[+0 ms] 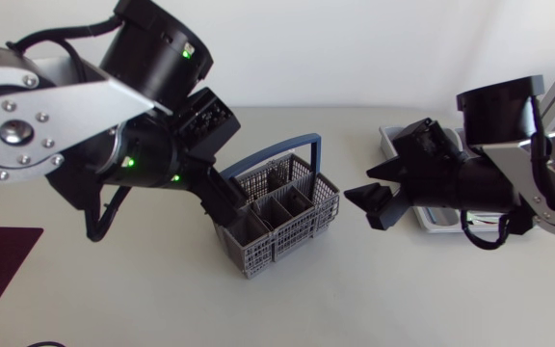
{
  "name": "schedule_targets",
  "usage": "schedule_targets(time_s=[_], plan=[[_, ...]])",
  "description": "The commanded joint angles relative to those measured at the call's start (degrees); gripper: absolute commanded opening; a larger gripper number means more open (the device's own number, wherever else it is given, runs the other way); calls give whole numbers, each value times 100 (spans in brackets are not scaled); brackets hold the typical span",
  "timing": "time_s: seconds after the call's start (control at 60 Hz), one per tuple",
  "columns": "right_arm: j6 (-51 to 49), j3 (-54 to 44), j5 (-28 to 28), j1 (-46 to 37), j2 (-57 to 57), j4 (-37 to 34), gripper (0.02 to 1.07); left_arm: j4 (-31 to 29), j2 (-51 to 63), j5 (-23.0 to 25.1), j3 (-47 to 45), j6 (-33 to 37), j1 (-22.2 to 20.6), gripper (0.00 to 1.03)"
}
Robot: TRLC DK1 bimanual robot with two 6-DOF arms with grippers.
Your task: Sort the cutlery from the basket into the organizer compartments.
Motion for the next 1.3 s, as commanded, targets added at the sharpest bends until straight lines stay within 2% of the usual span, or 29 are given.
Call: schedule_targets(time_s=[0.0, 0.15, 0.517, 0.667, 0.767, 0.933, 1.083, 1.283], plan=[[211, 120, 248, 363, 165, 37, 82, 11, -113, 48, -327, 154, 77, 90], [369, 349, 335, 653, 464, 72, 82, 530, -87, 48, -784, 277, 297, 90], [721, 841, 502, 1154, 1185, 441, 82, 1259, -113, 48, -1030, 734, 1044, 90], [800, 999, 608, 1391, 1466, 599, 82, 1338, -51, 180, -995, 840, 1141, 90], [817, 1113, 793, 1611, 1712, 731, 82, 1294, -359, 373, -1083, 822, 1035, 92], [941, 1228, 1144, 1813, 2081, 1100, 82, 1039, -1001, 399, -1215, 778, 675, 92], [1028, 1359, 1417, 1813, 2363, 1416, 81, 881, -1273, 399, -1320, 761, 605, 92], [1143, 1685, 1636, 1813, 2872, 1645, 68, 890, -1379, 435, -1479, 725, 605, 92]])
